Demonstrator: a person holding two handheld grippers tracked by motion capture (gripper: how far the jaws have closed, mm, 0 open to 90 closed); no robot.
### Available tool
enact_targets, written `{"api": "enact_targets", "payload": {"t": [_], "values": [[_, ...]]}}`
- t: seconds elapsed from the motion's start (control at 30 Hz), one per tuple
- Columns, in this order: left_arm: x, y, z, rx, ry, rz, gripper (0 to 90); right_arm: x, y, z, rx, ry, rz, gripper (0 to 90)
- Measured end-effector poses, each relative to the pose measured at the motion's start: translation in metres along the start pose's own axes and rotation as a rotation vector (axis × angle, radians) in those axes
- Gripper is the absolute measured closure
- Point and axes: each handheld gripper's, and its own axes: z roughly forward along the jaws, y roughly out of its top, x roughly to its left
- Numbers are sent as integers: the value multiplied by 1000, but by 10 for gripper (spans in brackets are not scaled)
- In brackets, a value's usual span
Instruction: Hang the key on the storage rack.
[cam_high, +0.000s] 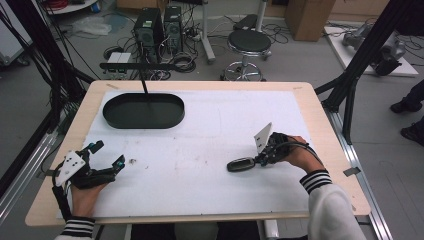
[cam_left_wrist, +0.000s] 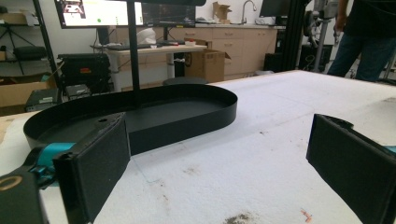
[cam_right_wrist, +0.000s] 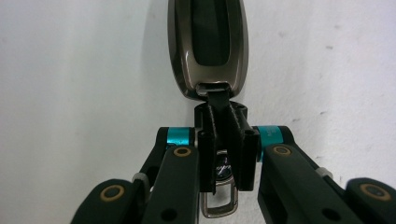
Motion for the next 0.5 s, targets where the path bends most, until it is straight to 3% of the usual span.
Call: {"api": "enact_targets", "payload": {"t": [0.4,0.5], "values": [[2,2,4,20,-19,-1,67,3,3,-19,-171,-36,12,832],[3,8,7,19,-52,-14,67,5,4,-25,-210,-55,17,832]]}}
